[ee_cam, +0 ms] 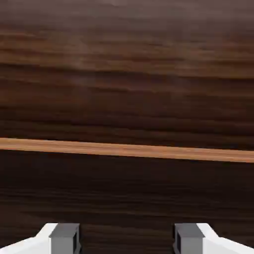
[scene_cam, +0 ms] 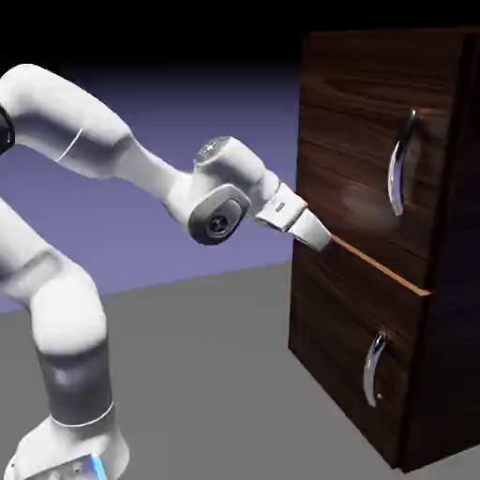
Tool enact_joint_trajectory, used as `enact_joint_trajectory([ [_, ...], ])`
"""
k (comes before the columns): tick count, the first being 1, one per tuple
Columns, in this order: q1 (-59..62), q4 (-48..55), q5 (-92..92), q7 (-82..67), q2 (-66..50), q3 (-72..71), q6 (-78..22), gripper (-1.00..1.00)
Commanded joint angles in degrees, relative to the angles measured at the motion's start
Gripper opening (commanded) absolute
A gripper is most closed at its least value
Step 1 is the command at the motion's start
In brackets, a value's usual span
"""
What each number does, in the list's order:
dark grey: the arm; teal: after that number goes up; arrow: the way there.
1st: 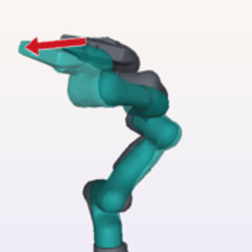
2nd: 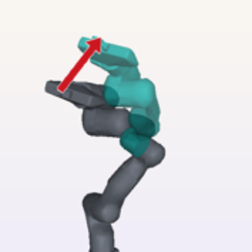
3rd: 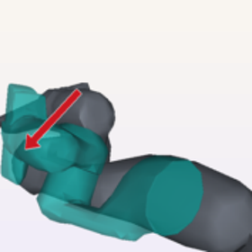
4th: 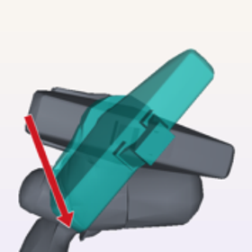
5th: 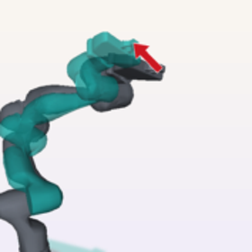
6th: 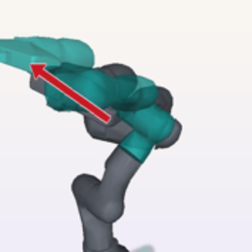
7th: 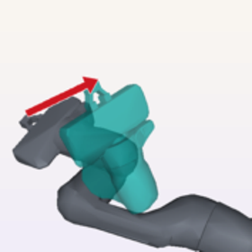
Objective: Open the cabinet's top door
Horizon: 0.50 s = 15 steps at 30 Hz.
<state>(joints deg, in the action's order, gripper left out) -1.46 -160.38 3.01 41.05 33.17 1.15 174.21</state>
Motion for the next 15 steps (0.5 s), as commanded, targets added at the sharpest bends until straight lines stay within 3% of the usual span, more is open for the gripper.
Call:
enact_joint_trajectory([
  [1, -0.64, 0.52, 2.50, -1.17, 0.43, 0.95, 0.17, 0.00],
  [15, -9.60, 7.75, 37.38, -17.50, 6.41, 14.26, 2.49, 0.00],
])
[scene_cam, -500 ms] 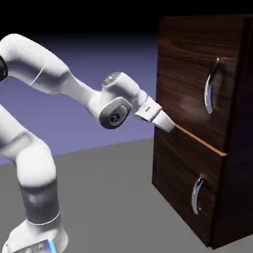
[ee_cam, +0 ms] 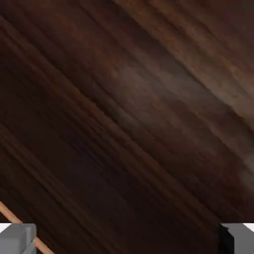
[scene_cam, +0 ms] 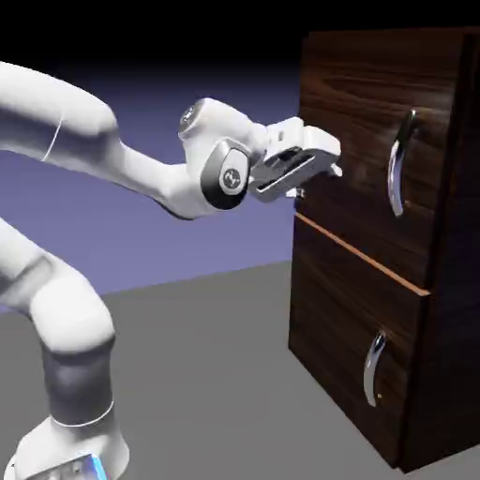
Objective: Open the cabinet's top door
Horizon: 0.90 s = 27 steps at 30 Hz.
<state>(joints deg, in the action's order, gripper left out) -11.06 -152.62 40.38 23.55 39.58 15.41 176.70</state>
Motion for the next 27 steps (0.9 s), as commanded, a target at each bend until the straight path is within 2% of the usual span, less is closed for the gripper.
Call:
enact_joint_trajectory([
  [1, -0.64, 0.52, 2.50, -1.17, 0.43, 0.95, 0.17, 0.00],
  [27, -17.28, 13.96, 67.28, -31.51, 11.53, 25.67, 4.49, 0.00],
])
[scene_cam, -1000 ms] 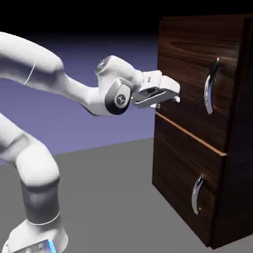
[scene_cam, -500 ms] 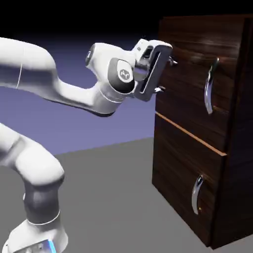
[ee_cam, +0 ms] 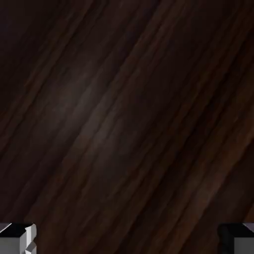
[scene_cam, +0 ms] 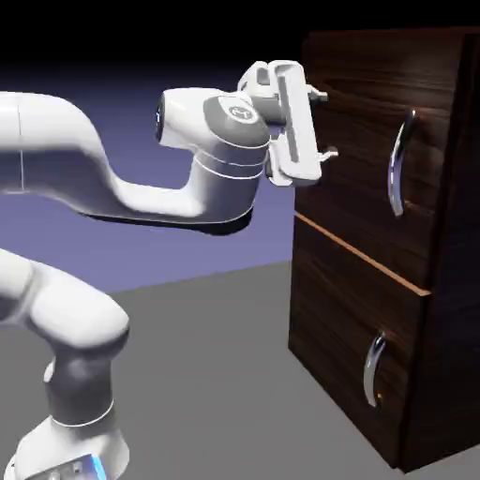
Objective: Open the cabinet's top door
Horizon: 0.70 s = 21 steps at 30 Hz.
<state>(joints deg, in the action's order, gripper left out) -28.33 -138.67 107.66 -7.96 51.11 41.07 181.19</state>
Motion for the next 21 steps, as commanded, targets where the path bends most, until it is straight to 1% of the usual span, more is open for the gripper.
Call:
enact_joint_trajectory([
  [1, -0.64, 0.52, 2.50, -1.17, 0.43, 0.95, 0.17, 0.00],
  [18, -11.51, 9.30, 44.84, -21.00, 7.68, 17.11, 2.99, 0.00],
  [20, -11.54, 9.33, 44.96, -21.05, 7.70, 17.15, 3.00, 0.00],
  [21, -13.62, 10.50, 45.14, -21.06, 7.11, 18.12, 2.29, 0.00],
])
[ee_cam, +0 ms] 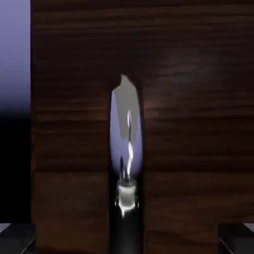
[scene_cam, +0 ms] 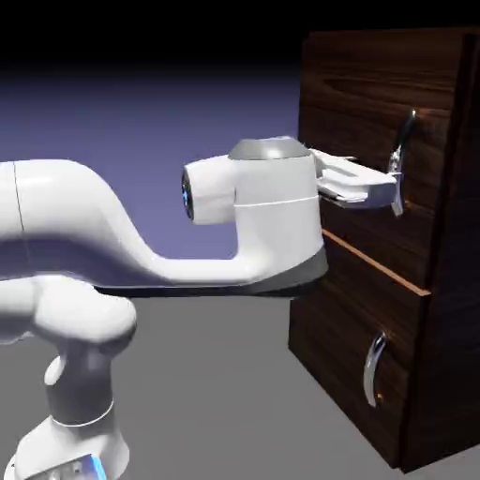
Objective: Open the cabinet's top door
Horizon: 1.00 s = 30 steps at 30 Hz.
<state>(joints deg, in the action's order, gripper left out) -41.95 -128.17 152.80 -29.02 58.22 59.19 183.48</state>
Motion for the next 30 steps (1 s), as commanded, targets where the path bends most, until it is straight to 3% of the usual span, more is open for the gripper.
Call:
enact_joint_trajectory([
  [1, -2.08, 1.18, 0.18, -0.01, -0.59, 0.98, -0.72, 0.00],
  [4, -7.81, 4.42, 0.68, -0.04, -2.22, 3.67, -2.69, 0.00],
  [5, -7.81, 4.43, 0.68, -0.04, -2.22, 3.67, -2.69, -1.00],
  [30, 42.01, -26.22, -25.18, -1.82, 5.92, -32.70, -14.10, -1.00],
])
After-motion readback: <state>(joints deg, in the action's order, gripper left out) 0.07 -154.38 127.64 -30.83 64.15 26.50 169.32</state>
